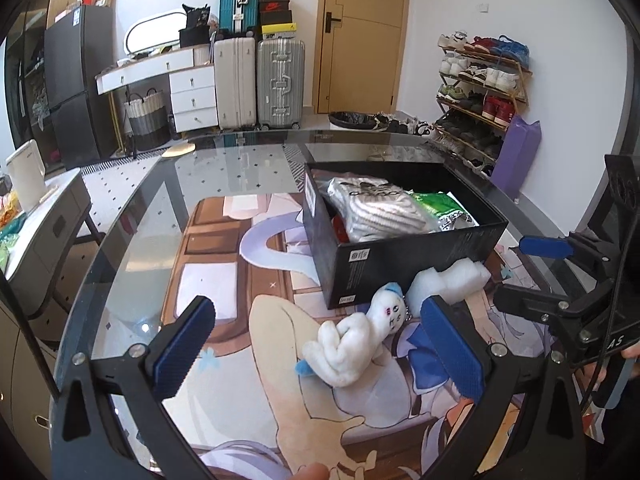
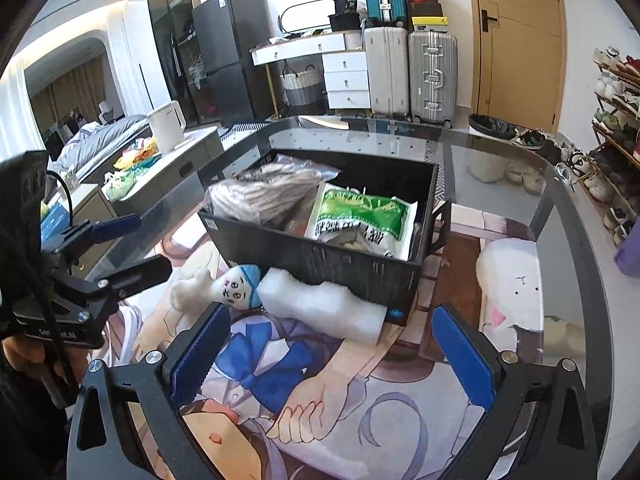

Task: Organize soft objects
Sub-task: 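Withdraw both open tools from the black box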

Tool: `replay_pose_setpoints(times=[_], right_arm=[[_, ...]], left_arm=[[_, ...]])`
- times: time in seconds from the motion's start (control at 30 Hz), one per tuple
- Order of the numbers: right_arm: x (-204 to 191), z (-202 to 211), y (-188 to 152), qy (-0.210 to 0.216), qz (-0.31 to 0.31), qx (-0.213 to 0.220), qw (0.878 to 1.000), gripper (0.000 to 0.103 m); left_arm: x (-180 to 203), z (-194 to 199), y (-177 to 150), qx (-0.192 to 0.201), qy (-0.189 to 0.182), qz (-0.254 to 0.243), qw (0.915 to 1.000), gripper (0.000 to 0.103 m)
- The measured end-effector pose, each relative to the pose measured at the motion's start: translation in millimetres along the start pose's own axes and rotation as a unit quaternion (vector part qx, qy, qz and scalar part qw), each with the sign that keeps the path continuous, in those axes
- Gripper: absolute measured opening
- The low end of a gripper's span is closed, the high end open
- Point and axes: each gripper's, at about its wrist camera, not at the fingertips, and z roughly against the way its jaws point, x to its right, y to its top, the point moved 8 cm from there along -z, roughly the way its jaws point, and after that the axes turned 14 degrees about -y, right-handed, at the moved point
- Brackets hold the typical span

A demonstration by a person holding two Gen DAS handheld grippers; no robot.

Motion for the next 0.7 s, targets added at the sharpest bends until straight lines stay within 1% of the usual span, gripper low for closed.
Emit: replay_pose_setpoints(times=[0.17, 0.37, 0.7], right_arm=[[1, -9, -3, -0.004, -0.008, -0.008, 1.0, 0.102], [2, -18, -6, -0.005, -0.015, -0.017, 1.0, 0.102], [0, -32, -12, -0.007, -0.021, -0.034, 0.999, 0.102]], left_arm=[[-7, -3, -1, -0.006, 0.0, 0.012, 0.9999, 0.103], [-8, -9, -8, -0.019, 0.003, 0.012, 0.9997, 0.103], [3, -19, -18, -0.045, -0.003, -0.004, 0.999, 0.103]])
